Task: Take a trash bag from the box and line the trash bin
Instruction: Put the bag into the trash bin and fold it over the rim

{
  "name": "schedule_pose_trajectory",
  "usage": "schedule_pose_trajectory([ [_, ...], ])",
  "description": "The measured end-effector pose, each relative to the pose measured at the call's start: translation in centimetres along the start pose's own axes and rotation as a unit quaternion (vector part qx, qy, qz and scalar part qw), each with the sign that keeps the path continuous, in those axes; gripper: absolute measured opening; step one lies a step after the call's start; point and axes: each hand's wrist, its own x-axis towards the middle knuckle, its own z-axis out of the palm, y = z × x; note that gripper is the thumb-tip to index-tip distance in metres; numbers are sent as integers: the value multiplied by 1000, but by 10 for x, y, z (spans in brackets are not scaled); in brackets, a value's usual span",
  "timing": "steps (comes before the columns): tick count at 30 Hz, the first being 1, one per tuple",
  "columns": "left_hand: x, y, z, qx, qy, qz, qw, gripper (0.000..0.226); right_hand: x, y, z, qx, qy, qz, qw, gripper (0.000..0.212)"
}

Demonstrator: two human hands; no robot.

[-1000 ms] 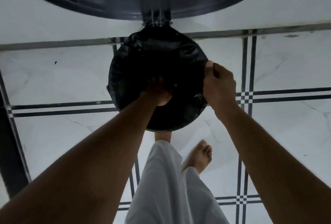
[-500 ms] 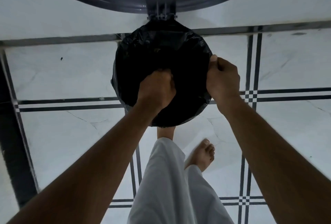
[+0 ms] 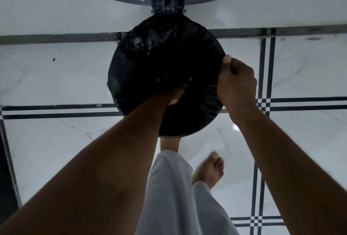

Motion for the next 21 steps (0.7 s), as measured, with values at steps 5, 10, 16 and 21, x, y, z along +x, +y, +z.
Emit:
schedule_pose_trajectory([
  [5, -12, 5, 1, -115, -12, 3, 993, 91, 3, 4, -1, -15, 6, -15, 1000, 51],
  [10, -34, 10, -20, 40, 36, 26, 998, 60, 1, -4, -4, -6, -12, 7, 1000, 51],
  [16, -120, -17, -35, -45, 375, 189, 906, 26, -14, -18, -23, 25, -38, 22, 999, 46],
  [21, -142, -81, -22, -246, 517, 2, 820, 41, -36, -11, -30, 84, -21, 89, 992, 55],
])
